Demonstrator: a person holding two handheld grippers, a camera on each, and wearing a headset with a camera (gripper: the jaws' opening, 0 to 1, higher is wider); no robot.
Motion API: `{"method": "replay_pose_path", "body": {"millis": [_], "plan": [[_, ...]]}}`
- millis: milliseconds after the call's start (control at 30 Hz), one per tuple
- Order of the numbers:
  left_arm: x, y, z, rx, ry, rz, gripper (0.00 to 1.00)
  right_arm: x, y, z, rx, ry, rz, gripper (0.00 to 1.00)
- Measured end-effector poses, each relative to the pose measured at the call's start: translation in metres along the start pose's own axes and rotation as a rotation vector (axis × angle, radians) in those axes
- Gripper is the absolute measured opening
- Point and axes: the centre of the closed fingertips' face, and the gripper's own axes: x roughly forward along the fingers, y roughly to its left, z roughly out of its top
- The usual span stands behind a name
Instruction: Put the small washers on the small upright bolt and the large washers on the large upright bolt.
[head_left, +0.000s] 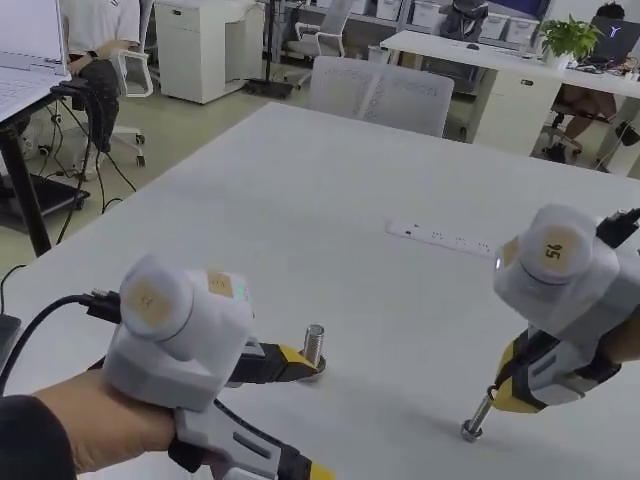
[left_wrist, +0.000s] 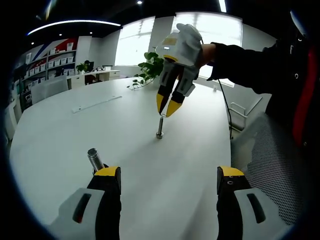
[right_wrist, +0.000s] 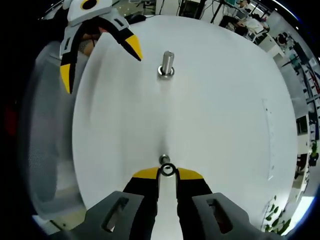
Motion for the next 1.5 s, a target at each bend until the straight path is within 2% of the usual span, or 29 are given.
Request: {"method": "replay_pose_path", "body": {"millis": [600,1133,1500], "plan": [[-0.002,0.001,-0.002,-0.007,-0.001,0.004,0.78,0.01,0.003,0.001,-0.005,0.019,0.027,0.13],[-0.001,0.002,-0.003,-0.013,0.003,0.002,0.78,0.036,0.002,-0.004,0.002,0.041,0.056,0.14],[0.001,0.001,-0.005,-0.017,0.012,-0.002,0.78,0.048,0.005,-0.008,0.015,0.03,0.063,0.14]]}}
